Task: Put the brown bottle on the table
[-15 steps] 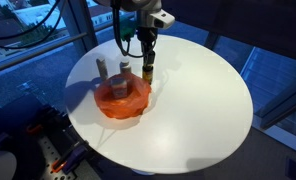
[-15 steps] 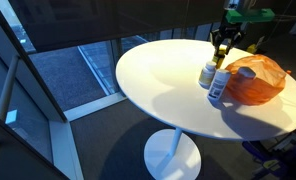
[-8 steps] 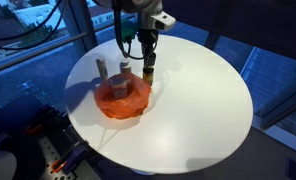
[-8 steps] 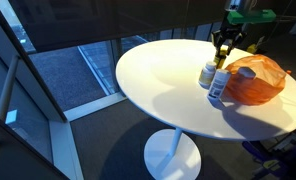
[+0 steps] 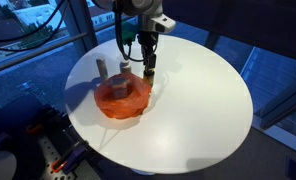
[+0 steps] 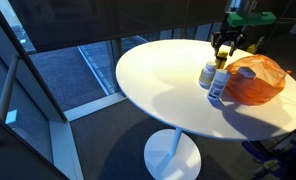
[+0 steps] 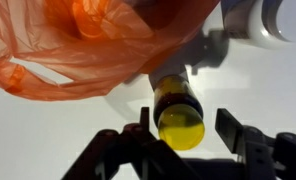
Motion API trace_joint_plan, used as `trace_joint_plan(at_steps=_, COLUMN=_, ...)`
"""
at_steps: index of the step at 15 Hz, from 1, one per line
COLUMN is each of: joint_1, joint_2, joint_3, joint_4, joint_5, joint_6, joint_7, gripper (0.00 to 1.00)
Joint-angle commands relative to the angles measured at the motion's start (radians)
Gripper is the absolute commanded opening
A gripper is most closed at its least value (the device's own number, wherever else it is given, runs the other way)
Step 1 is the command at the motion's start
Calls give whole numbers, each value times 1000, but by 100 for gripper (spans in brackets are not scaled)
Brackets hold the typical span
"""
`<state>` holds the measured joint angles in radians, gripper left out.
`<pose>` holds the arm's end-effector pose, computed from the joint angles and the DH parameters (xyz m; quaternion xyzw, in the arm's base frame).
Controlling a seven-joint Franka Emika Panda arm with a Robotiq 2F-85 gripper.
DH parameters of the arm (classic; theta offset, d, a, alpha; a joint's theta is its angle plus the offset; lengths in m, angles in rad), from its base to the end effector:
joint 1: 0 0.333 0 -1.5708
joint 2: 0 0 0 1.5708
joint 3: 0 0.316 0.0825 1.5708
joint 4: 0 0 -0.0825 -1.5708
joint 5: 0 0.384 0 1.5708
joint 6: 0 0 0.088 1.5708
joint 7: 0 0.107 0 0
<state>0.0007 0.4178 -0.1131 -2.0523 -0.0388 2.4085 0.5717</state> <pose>0.5850 -0.0654 0.2283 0.9472 -0.3172 -0.0209 0.0414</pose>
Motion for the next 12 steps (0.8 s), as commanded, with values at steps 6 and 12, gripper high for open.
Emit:
trace_joint_plan(at_steps=6, joint_1=-13, joint_2=-102, joint_3=7, joint_4=-6, joint_5=48, joint_6=-132, joint_7=-139, gripper=100)
trace_joint_plan(at_steps=12, joint_1=-14, joint_2=-209, joint_3=15, joint_4=21, joint_5=-1, joint_6=-367, joint_7=-319, gripper=100)
